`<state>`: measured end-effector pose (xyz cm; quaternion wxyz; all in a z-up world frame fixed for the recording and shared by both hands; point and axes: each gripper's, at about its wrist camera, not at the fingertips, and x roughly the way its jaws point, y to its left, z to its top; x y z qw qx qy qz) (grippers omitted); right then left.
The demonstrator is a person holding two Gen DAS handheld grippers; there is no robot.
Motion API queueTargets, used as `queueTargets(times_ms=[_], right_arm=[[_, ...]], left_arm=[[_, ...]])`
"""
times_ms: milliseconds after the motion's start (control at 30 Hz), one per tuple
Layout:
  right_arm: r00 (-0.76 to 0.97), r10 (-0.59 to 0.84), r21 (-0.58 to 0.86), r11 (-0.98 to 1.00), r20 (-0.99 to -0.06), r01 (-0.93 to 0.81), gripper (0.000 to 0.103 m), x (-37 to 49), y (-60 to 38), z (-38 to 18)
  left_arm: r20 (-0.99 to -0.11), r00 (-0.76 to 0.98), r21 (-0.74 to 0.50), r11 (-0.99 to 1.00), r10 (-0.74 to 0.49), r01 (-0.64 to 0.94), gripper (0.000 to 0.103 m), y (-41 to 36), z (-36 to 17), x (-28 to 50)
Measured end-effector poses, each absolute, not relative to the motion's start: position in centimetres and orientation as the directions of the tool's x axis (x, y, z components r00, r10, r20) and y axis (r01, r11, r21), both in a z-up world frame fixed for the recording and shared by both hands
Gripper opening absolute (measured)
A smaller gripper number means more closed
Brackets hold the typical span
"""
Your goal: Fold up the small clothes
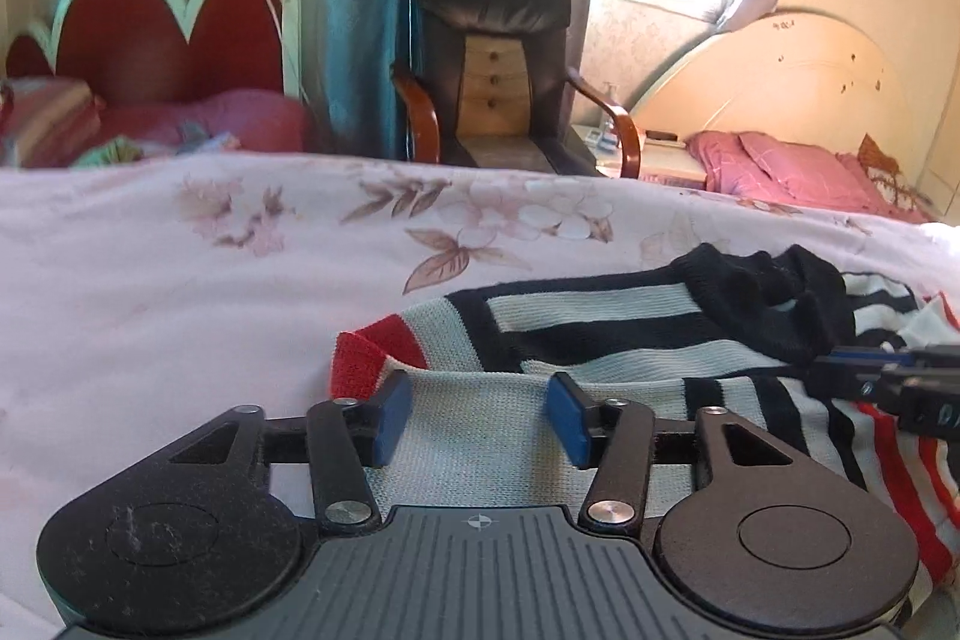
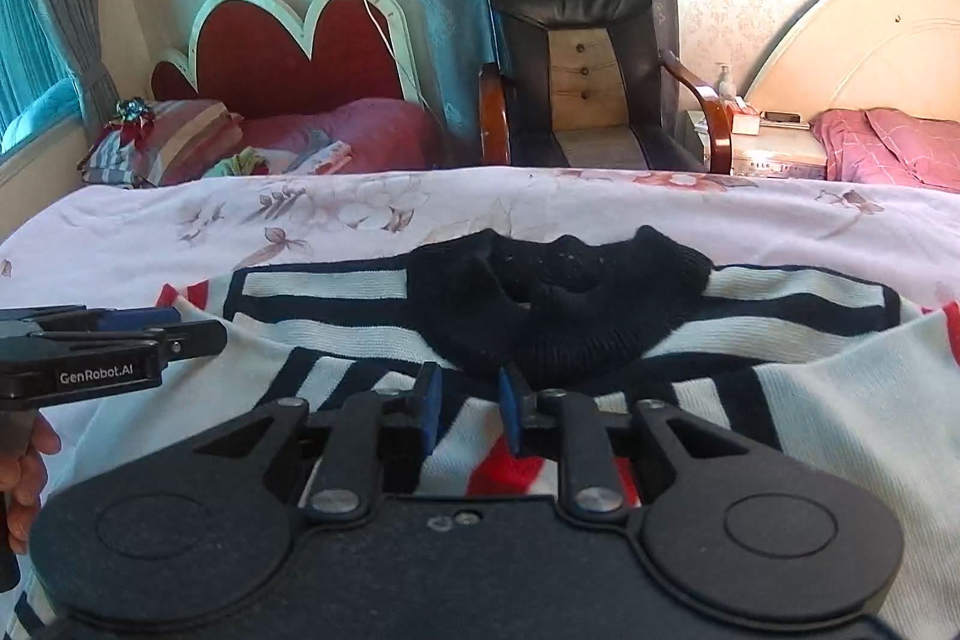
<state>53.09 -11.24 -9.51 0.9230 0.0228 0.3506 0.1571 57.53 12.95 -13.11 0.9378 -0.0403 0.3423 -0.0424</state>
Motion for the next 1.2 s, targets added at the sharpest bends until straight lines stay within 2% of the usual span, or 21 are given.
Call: queueTargets(times_ms=[67,133,267,367,467,600,700,867,933,967,1000,1067,1133,1200], right_arm=[[0.681,0.280,0.120,0.954,-0.677,-0.274,0.022,53.9,-10.7,-10.4],[0.689,0.274,0.093,0.953,-0.671,-0.289,0.022,53.4,-10.6,-10.3],[0.709,0.324,0.147,0.942,-0.627,-0.300,0.025,51.5,-11.2,-8.9],[0.683,0.341,0.131,0.931,-0.647,-0.341,0.023,50.7,-10.2,-9.4],[0.688,0.313,0.076,0.933,-0.654,-0.352,0.023,49.3,-11.4,-9.7],[0.720,0.165,-0.001,0.974,-0.674,-0.225,0.021,47.5,-17.3,-9.5],[0.713,0.206,0.083,0.975,-0.671,-0.204,0.020,46.8,-20.4,-9.9],[0.706,0.179,0.051,0.979,-0.685,-0.199,0.023,47.1,-19.5,-9.6],[0.722,0.188,0.056,0.978,-0.666,-0.203,0.026,46.2,-19.8,-8.9],[0.736,0.191,0.044,0.976,-0.649,-0.214,0.028,45.6,-20.0,-8.6],[0.739,0.192,0.033,0.974,-0.646,-0.225,0.029,45.4,-19.9,-8.6],[0.720,0.209,0.034,0.968,-0.662,-0.250,0.029,45.4,-19.6,-9.1],[0.714,0.206,0.002,0.961,-0.670,-0.275,0.029,45.1,-18.9,-9.6],[0.724,0.199,-0.030,0.957,-0.661,-0.290,0.029,44.7,-18.8,-10.0]], left_arm=[[-0.644,0.756,-0.127,0.991,-0.113,0.040,0.056,13.2,-13.0,57.7],[-0.629,0.773,-0.086,0.996,-0.084,0.038,0.056,12.5,-12.0,56.5],[-0.571,0.807,-0.073,0.988,-0.152,0.134,0.056,8.7,-11.1,53.0],[-0.610,0.775,-0.065,0.985,-0.165,0.160,0.056,6.2,-12.4,52.3],[-0.603,0.788,-0.044,0.991,-0.128,0.128,0.056,7.4,-12.9,50.7],[-0.604,0.794,-0.010,0.997,-0.068,0.078,0.056,10.2,-13.3,48.4],[-0.607,0.794,0.033,0.997,-0.035,0.069,0.056,9.4,-13.3,48.6],[-0.613,0.790,0.052,0.998,0.003,0.036,0.057,8.7,-12.5,47.9],[-0.590,0.807,0.088,0.994,0.000,0.064,0.060,7.5,-11.8,46.6],[-0.588,0.809,0.097,0.993,0.002,0.069,0.073,6.7,-11.7,46.2],[-0.594,0.805,0.094,0.993,-0.003,0.073,0.077,5.8,-11.8,46.0],[-0.609,0.793,0.092,0.993,-0.007,0.080,0.078,4.2,-12.1,45.9],[-0.619,0.785,0.122,0.992,0.041,0.044,0.078,3.1,-12.8,46.1],[-0.623,0.781,0.084,0.996,0.044,0.010,0.081,3.4,-13.0,46.1]])
